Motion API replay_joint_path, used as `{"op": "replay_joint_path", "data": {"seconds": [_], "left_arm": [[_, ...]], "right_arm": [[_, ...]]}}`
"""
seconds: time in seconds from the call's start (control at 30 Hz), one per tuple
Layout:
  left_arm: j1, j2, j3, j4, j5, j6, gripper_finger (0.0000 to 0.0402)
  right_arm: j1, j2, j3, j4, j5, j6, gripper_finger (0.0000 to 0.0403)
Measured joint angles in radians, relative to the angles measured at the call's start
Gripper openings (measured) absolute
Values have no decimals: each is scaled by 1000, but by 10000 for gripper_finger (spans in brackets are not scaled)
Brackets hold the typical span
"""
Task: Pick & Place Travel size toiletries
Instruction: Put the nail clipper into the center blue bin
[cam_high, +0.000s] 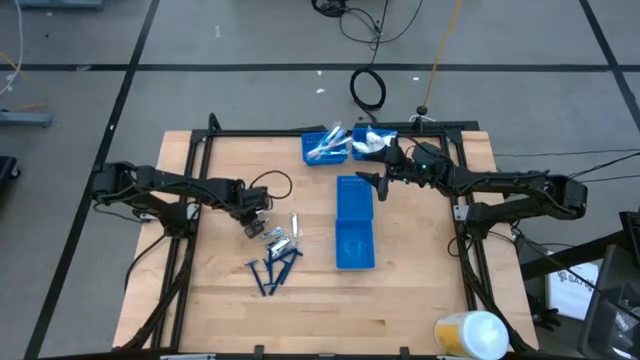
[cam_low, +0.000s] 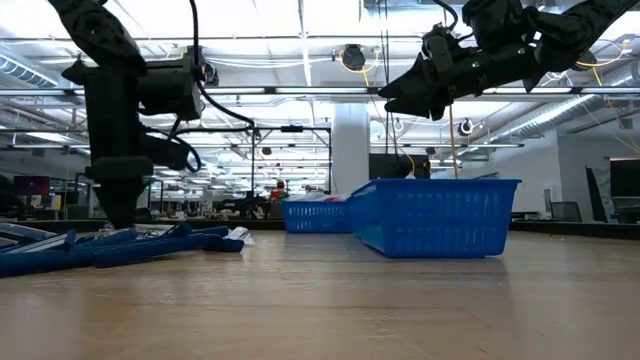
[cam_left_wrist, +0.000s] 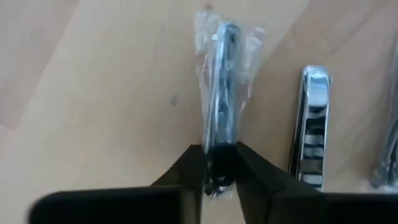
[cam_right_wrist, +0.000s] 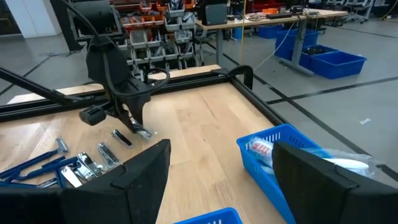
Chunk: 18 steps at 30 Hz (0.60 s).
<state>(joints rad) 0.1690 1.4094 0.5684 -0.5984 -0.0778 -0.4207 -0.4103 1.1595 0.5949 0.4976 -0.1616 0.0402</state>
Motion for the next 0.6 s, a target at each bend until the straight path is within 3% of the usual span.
{"op": "replay_joint_path", "data": {"seconds": [0.07,0.33,0.5,0.6], "left_arm": [[5,0,0,9,-1,0,33],[-60,-37,62,78,-129,8,33],[-94,-76,139,257,-195,189,33],[-90,-70,144,464,-185,361,33]], "right_arm": [[0,0,0,0,0,0,267],[0,0,0,2,-78,-26,267],[8,0,0,7,-78,-40,267],[28,0,0,7,-79,-59,267]]}}
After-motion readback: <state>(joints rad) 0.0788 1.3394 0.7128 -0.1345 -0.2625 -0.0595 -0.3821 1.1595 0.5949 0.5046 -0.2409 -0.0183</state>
